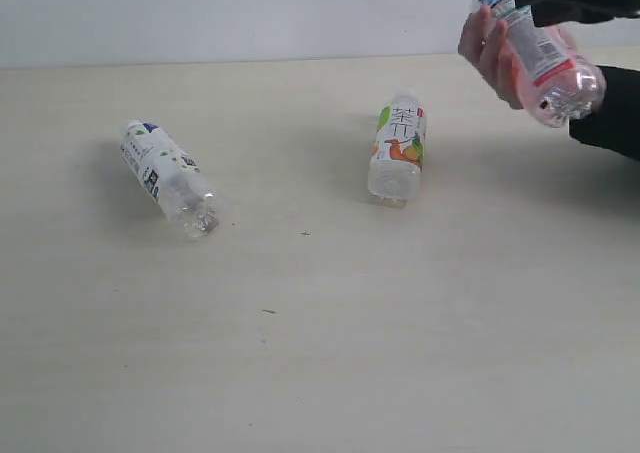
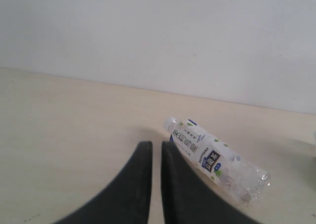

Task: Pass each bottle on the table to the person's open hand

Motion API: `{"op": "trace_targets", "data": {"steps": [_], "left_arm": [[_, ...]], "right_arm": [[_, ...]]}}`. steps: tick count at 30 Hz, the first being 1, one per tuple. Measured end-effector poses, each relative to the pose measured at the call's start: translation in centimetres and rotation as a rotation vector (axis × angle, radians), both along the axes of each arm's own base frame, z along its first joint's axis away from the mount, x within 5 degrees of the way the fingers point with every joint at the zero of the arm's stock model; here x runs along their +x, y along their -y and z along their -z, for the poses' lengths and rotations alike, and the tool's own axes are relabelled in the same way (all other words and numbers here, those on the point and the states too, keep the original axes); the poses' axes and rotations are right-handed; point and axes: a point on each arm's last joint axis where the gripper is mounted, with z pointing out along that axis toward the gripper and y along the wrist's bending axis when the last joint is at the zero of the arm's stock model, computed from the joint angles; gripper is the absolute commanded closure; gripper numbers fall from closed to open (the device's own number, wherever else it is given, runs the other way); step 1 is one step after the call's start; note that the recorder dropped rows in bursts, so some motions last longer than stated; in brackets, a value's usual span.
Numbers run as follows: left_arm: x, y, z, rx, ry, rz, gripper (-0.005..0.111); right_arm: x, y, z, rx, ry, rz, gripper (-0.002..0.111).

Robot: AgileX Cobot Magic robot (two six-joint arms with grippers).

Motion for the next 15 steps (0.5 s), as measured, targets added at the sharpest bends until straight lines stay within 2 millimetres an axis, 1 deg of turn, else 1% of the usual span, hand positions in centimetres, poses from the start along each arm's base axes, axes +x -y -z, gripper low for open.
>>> {"op": "trace_targets", "data": {"steps": [2, 4, 7, 9, 13, 14, 15], "left_arm": [[0.0, 0.0, 0.0, 0.000, 0.000, 0.000, 0.097], [0.0, 0.0, 0.0, 0.000, 0.000, 0.000, 0.097], [0.0, 0.0, 0.0, 0.000, 0.000, 0.000, 0.097], [0.0, 0.0, 0.0, 0.000, 0.000, 0.000, 0.097], [0.0, 0.0, 0.0, 0.000, 0.000, 0.000, 0.097], [0.0, 0.0, 0.0, 0.000, 0.000, 0.000, 0.097], [0.0, 0.0, 0.0, 0.000, 0.000, 0.000, 0.097]], "right_arm": [[-2.1, 0.0, 0.4, 0.017, 0.020, -0.044, 0.107], [-3.9, 0.2, 0.9, 0.030, 0.046, -0.052, 0.107], [-6.7, 0.8, 1.9, 0.064, 0.109, -0.017, 0.107], [-8.4, 1.2, 2.1, 0.091, 0.170, 0.014, 0.107], [-10.9, 1.9, 1.6, 0.125, 0.285, 0.046, 0.107], [-12.1, 2.1, 0.7, 0.118, 0.351, 0.032, 0.107], [-12.7, 2.2, 0.2, 0.118, 0.384, 0.024, 0.107]]}}
